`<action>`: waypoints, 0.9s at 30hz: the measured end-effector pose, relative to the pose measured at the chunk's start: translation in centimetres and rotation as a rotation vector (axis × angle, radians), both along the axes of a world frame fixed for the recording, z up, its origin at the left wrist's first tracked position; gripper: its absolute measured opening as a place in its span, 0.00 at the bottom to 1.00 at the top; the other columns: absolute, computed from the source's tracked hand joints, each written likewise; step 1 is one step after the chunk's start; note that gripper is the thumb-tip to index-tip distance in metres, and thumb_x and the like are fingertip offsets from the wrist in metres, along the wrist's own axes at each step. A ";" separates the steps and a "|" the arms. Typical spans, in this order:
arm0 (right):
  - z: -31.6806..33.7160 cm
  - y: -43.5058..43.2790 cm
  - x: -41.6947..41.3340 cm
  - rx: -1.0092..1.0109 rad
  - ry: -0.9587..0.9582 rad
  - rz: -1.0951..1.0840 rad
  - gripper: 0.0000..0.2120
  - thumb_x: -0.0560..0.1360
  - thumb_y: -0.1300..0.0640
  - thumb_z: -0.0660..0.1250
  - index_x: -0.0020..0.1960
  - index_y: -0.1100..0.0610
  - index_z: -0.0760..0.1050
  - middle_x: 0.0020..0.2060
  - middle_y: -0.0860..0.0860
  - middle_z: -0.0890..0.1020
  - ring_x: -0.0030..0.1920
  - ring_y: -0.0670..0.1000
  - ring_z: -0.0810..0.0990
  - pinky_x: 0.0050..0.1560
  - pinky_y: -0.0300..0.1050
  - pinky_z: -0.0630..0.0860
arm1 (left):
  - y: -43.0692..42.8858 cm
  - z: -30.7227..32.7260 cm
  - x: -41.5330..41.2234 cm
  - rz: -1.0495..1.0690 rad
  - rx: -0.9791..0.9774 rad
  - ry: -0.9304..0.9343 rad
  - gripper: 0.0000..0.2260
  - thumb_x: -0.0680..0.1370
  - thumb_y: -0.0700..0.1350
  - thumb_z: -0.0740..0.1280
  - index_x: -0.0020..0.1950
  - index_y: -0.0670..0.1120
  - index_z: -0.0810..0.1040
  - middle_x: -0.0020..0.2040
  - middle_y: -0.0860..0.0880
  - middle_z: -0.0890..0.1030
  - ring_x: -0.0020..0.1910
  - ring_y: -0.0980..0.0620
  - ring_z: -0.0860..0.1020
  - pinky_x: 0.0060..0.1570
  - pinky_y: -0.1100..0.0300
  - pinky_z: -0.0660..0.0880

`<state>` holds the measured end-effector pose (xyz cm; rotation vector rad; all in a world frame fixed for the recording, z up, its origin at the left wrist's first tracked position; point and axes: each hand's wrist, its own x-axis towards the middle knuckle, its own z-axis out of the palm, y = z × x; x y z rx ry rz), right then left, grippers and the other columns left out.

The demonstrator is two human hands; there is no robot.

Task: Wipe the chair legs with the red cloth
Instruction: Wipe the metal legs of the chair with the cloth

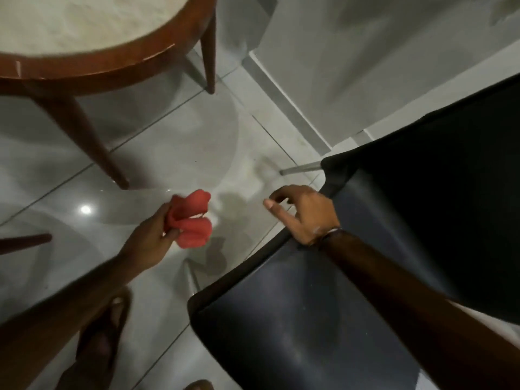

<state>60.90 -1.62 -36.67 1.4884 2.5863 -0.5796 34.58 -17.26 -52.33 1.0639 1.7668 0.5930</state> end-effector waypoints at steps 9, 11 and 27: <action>-2.6 5.4 4.2 0.087 0.189 -0.075 0.17 0.76 0.38 0.62 0.46 0.48 0.84 0.36 0.41 0.84 0.35 0.40 0.82 0.37 0.33 0.74 | 18.6 -4.9 11.2 -0.193 0.473 -0.240 0.30 0.83 0.40 0.69 0.83 0.53 0.65 0.68 0.63 0.85 0.62 0.60 0.85 0.60 0.60 0.79; -2.7 5.6 4.3 0.078 0.184 -0.047 0.17 0.76 0.39 0.62 0.46 0.49 0.84 0.36 0.41 0.85 0.35 0.39 0.82 0.37 0.33 0.73 | 21.5 -5.2 14.7 -0.228 0.557 -0.295 0.27 0.83 0.45 0.67 0.82 0.52 0.65 0.65 0.60 0.85 0.59 0.56 0.85 0.59 0.57 0.82; -3.3 5.4 4.6 0.041 0.344 -0.052 0.19 0.75 0.44 0.65 0.46 0.58 0.86 0.39 0.49 0.88 0.41 0.49 0.88 0.42 0.49 0.83 | 27.2 -12.3 23.8 -0.166 1.127 -0.101 0.19 0.77 0.40 0.84 0.66 0.39 0.84 0.49 0.46 0.90 0.47 0.55 0.84 0.62 0.84 0.69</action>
